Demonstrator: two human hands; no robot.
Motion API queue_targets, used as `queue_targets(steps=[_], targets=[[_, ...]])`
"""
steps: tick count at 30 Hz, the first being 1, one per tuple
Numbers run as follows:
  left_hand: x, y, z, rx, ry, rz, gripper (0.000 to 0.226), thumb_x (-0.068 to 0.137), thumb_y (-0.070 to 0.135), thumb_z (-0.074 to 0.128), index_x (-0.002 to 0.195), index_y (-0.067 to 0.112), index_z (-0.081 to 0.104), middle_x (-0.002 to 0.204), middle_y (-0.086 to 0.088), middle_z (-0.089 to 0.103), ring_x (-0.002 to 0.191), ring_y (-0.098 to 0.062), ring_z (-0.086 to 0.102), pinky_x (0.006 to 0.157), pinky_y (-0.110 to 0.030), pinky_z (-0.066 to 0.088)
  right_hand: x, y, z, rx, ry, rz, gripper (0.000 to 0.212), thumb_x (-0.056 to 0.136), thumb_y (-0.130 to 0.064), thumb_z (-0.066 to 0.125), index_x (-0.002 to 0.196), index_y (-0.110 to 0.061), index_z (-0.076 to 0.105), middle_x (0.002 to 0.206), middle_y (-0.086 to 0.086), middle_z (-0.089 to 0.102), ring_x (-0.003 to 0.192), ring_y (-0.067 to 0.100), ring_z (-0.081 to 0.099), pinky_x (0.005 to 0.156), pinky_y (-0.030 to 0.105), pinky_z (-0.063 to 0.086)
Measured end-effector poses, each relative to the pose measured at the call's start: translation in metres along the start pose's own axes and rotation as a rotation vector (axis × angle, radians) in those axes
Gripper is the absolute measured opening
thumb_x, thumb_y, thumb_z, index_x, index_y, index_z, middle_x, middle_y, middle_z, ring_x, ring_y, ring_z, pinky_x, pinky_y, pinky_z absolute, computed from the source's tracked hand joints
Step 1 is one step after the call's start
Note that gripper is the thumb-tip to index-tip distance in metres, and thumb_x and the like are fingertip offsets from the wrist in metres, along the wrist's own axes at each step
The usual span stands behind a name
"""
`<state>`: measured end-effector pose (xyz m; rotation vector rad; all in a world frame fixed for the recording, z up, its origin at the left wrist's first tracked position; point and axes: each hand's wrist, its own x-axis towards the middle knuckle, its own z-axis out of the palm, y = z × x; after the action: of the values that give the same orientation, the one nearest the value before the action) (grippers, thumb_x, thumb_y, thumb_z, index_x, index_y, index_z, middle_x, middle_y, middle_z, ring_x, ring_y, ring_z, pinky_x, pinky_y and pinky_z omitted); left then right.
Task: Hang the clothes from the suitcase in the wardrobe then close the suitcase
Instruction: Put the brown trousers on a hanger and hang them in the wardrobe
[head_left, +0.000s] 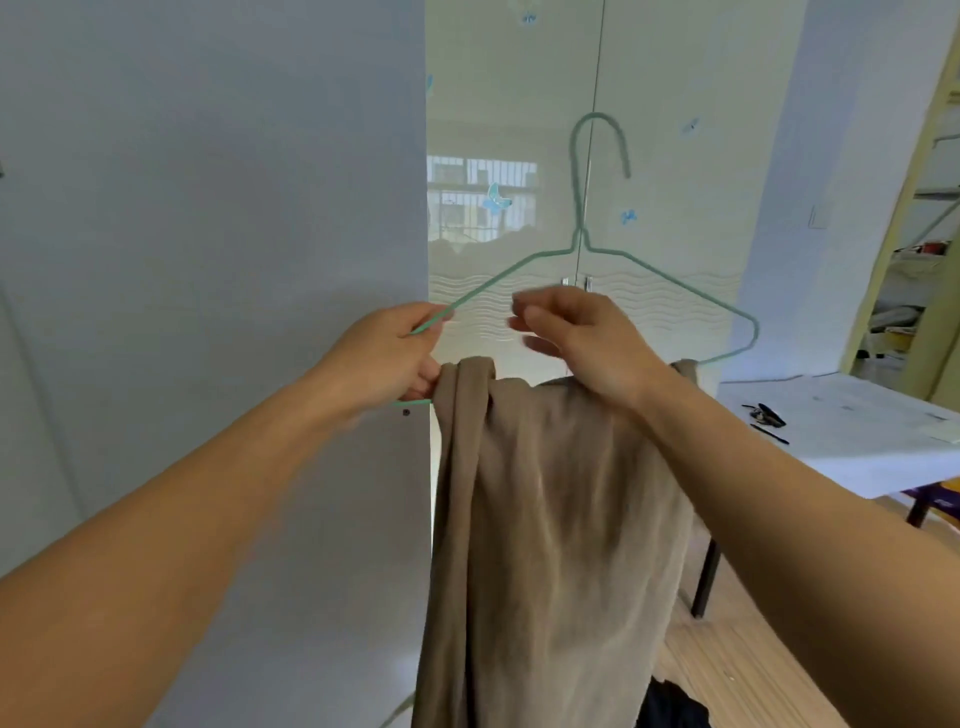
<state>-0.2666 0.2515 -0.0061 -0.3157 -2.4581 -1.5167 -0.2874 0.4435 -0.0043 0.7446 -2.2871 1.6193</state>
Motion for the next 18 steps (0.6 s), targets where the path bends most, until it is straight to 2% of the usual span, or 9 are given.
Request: queue_targets(steps=[2, 4, 6, 7, 10, 12, 15, 17, 18], targets=[[-0.002, -0.002, -0.007, -0.092, -0.03, -0.037, 0.026, 0.102, 0.027, 0.039, 0.122, 0.023, 0.056, 0.087, -0.02, 0.07, 0.061, -0.016, 0.064, 0.053, -0.02, 0.05, -0.002, 0.005, -0.016, -0.471, -0.145, -0.035, 0.018, 0.092, -0.029, 0.059, 0.1, -0.018, 0.072, 0.1, -0.008, 0.07, 0.089, -0.004, 0.06, 0.079, 0.006, 0.043], [-0.002, 0.001, -0.004, -0.111, -0.057, -0.015, 0.022, 0.102, 0.03, 0.04, 0.112, 0.024, 0.059, 0.085, -0.015, 0.069, 0.055, -0.013, 0.064, 0.049, -0.018, 0.048, -0.005, 0.008, -0.012, -0.698, -0.266, -0.125, 0.025, 0.091, -0.038, 0.058, 0.093, -0.018, 0.073, 0.086, -0.005, 0.07, 0.079, 0.004, 0.06, 0.072, 0.014, 0.043], [0.0, 0.002, 0.003, -0.073, -0.058, 0.011, 0.021, 0.101, 0.033, 0.041, 0.102, 0.029, 0.062, 0.086, -0.011, 0.068, 0.055, -0.013, 0.063, 0.05, -0.02, 0.049, -0.006, 0.006, 0.001, -0.749, -0.206, -0.22, 0.03, 0.092, -0.044, 0.053, 0.082, -0.019, 0.066, 0.067, -0.003, 0.062, 0.066, 0.01, 0.054, 0.066, 0.03, 0.04], [0.002, 0.002, 0.006, -0.036, -0.054, 0.024, 0.021, 0.099, 0.036, 0.044, 0.098, 0.03, 0.064, 0.085, -0.008, 0.067, 0.058, -0.014, 0.063, 0.053, -0.023, 0.052, -0.006, 0.003, 0.006, -0.778, -0.149, -0.237, 0.029, 0.092, -0.049, 0.051, 0.082, -0.025, 0.063, 0.062, -0.007, 0.056, 0.063, 0.008, 0.05, 0.063, 0.03, 0.038], [0.003, 0.007, 0.009, 0.261, -0.084, 0.101, 0.027, 0.079, 0.051, 0.067, 0.089, 0.026, 0.067, 0.066, 0.007, 0.065, 0.062, -0.007, 0.064, 0.059, -0.021, 0.052, -0.001, 0.0, 0.008, -0.955, -0.004, -0.216, 0.031, 0.092, -0.056, 0.043, 0.1, -0.037, 0.066, 0.071, -0.013, 0.056, 0.081, 0.011, 0.055, 0.065, 0.027, 0.033], [0.006, 0.01, 0.011, 0.371, -0.068, 0.113, 0.028, 0.069, 0.042, 0.078, 0.085, 0.021, 0.068, 0.056, 0.009, 0.061, 0.05, 0.001, 0.06, 0.051, -0.014, 0.044, 0.0, 0.001, 0.01, -0.988, 0.008, -0.203, 0.034, 0.094, -0.056, 0.038, 0.097, -0.038, 0.066, 0.076, -0.009, 0.06, 0.087, 0.016, 0.057, 0.066, 0.027, 0.033], [0.017, 0.008, 0.002, 0.443, 0.136, 0.049, 0.01, 0.084, 0.021, 0.062, 0.077, 0.015, 0.065, 0.066, 0.001, 0.066, 0.059, -0.015, 0.067, 0.052, -0.018, 0.047, -0.001, 0.005, 0.002, -0.909, 0.027, -0.173, 0.049, 0.094, -0.058, 0.032, 0.063, -0.025, 0.05, 0.058, -0.008, 0.048, 0.071, 0.018, 0.05, 0.063, 0.03, 0.036], [0.023, 0.0, -0.012, 0.65, 0.31, 0.036, 0.014, 0.087, 0.018, 0.053, 0.083, 0.015, 0.065, 0.083, -0.005, 0.067, 0.077, -0.027, 0.063, 0.065, -0.028, 0.048, 0.0, 0.01, -0.015, -0.889, 0.08, -0.148, 0.057, 0.094, -0.058, 0.03, 0.055, -0.019, 0.043, 0.055, -0.005, 0.046, 0.065, 0.02, 0.048, 0.059, 0.031, 0.034], [0.022, -0.001, -0.016, 0.681, 0.322, 0.041, 0.014, 0.09, 0.019, 0.051, 0.09, 0.015, 0.065, 0.091, -0.005, 0.066, 0.082, -0.028, 0.06, 0.07, -0.032, 0.048, 0.0, 0.013, -0.021, -0.895, 0.103, -0.125, 0.059, 0.094, -0.058, 0.031, 0.054, -0.017, 0.042, 0.054, -0.004, 0.046, 0.063, 0.02, 0.048, 0.056, 0.031, 0.032]])
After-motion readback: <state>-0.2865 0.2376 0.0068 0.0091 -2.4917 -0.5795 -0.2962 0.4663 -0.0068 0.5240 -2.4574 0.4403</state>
